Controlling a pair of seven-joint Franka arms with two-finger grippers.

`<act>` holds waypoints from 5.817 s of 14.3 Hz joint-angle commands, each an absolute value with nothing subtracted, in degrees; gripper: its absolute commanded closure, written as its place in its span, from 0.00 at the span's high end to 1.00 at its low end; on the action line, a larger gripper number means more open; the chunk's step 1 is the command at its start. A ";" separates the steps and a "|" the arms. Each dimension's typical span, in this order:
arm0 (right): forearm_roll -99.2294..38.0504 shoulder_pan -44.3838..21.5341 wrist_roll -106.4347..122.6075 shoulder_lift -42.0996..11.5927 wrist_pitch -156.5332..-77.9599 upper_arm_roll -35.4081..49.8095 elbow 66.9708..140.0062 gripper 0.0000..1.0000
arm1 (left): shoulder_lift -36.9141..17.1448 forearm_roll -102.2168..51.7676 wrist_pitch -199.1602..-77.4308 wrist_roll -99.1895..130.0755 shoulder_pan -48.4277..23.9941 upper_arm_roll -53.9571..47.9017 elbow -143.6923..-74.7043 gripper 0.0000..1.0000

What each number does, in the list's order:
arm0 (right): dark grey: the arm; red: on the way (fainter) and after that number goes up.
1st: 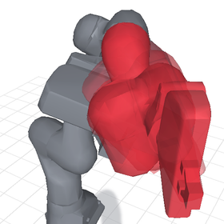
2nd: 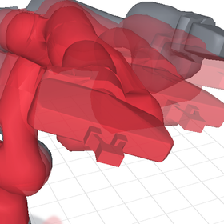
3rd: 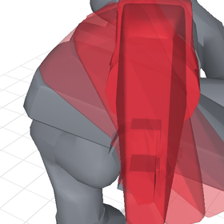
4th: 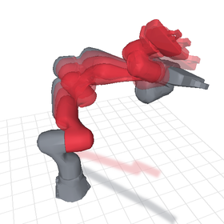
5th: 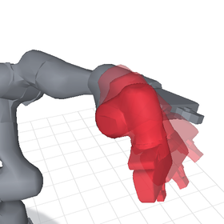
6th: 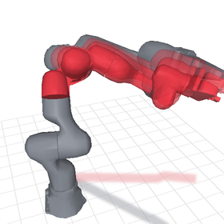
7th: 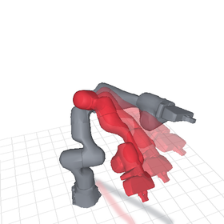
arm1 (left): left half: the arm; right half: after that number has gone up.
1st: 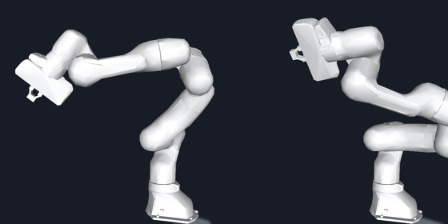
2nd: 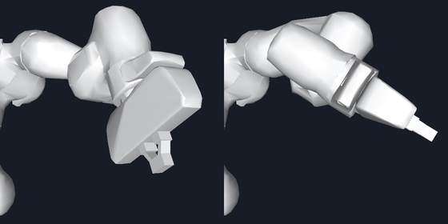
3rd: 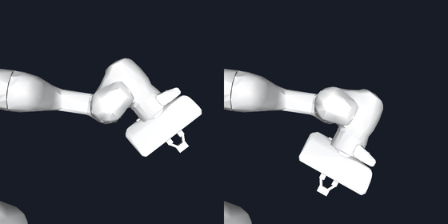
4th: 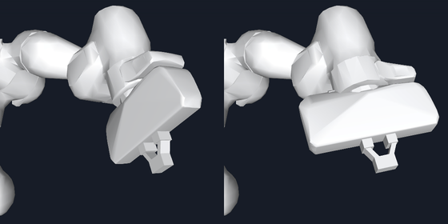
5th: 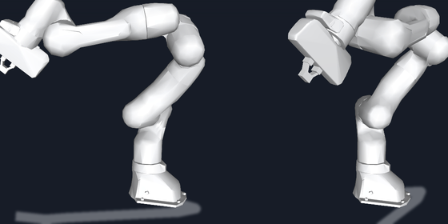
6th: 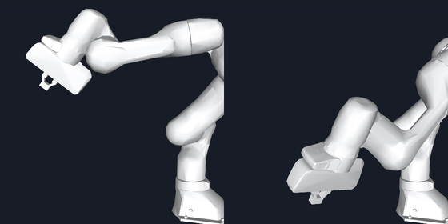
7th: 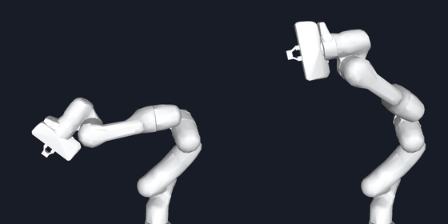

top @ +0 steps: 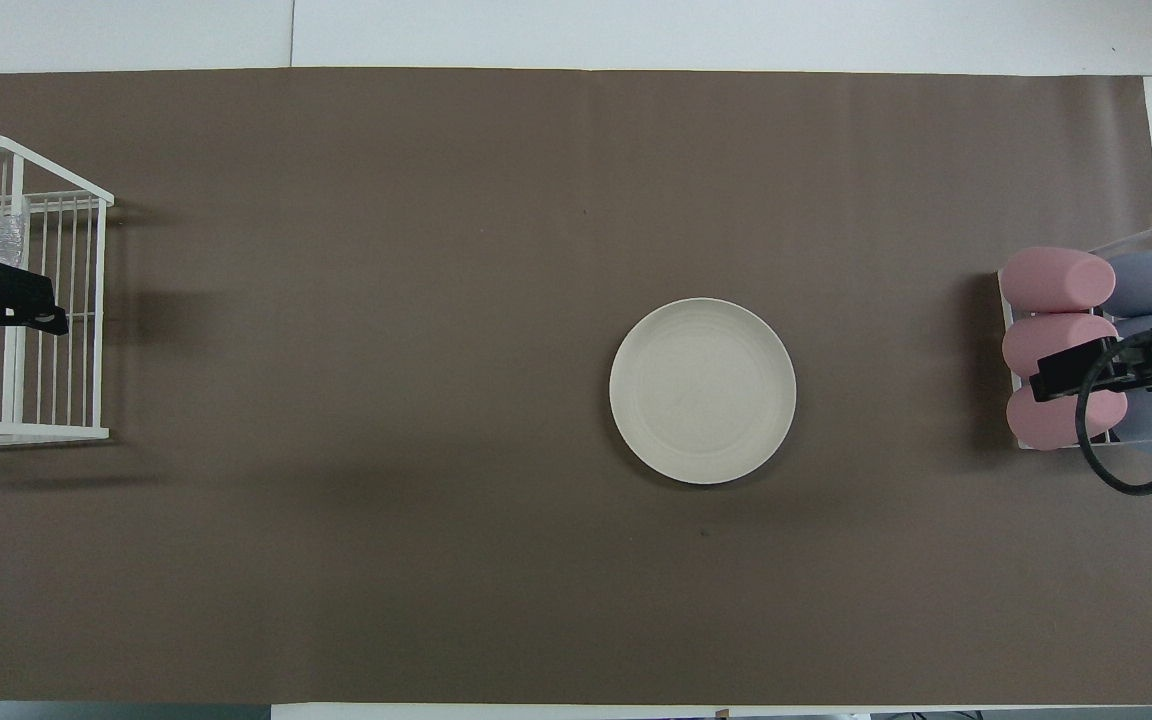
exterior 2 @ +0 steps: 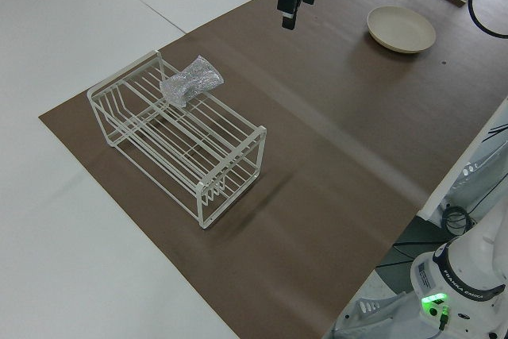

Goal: Wipe plate with sponge

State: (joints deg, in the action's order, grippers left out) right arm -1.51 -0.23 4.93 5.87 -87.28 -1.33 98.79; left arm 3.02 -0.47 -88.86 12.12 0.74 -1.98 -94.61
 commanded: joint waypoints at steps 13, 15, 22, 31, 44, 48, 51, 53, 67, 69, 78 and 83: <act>-0.62 0.27 -2.71 5.98 -89.65 -0.79 99.14 1.00 | 4.31 -0.45 -90.44 11.86 0.53 -2.37 -95.97 1.00; -0.62 -0.35 -6.40 6.06 -89.56 -0.70 99.23 1.00 | 4.39 3.66 -91.23 13.00 0.35 -2.55 -96.15 1.00; -0.62 -0.44 -12.82 6.33 -89.56 -0.35 99.67 1.00 | 0.10 20.20 -95.79 13.71 -4.31 -2.72 -96.59 1.00; -1.32 -4.82 -44.86 6.94 -90.08 1.41 100.55 1.00 | -11.07 40.07 -102.56 19.34 -5.89 -2.72 -96.94 1.00; -1.93 -9.57 -77.75 7.21 -93.16 1.58 101.34 1.00 | -12.92 46.49 -110.57 27.07 -3.69 -2.64 -103.36 0.95; -4.83 -11.95 -86.12 7.12 -93.51 1.58 101.60 1.00 | -12.92 46.93 -110.65 27.16 -3.52 -2.46 -103.36 0.70; -4.83 -14.67 -90.16 7.03 -97.11 1.58 101.69 1.00 | -12.92 48.25 -110.74 27.16 -3.16 -2.46 -103.36 0.66; -4.83 -16.69 -94.98 7.03 -99.04 1.58 101.78 1.00 | -12.92 48.78 -111.27 27.16 -3.16 -2.46 -103.45 0.66; -5.98 -20.04 -111.60 6.86 -108.70 2.55 105.38 1.00 | -13.09 34.08 -107.96 26.10 -2.63 -2.72 -93.28 0.00; -5.98 -20.21 -112.84 5.20 -108.99 3.77 103.81 1.00 | -12.83 21.24 -103.82 25.84 -2.72 -2.81 -88.70 0.00; -4.66 -29.96 -124.47 -8.62 -107.49 5.10 89.37 1.00 | -8.80 -37.30 -97.48 20.76 -0.88 -2.64 -91.74 0.00; -4.92 -30.67 -118.48 -7.12 -109.60 5.27 92.72 1.00 | -4.05 -59.91 -92.92 1.63 1.58 -2.64 -106.76 0.00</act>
State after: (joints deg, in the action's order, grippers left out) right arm -5.25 -31.07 -121.70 -8.72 -108.33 5.15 90.73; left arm -8.57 -53.29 -95.01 9.98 0.27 -2.55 -97.64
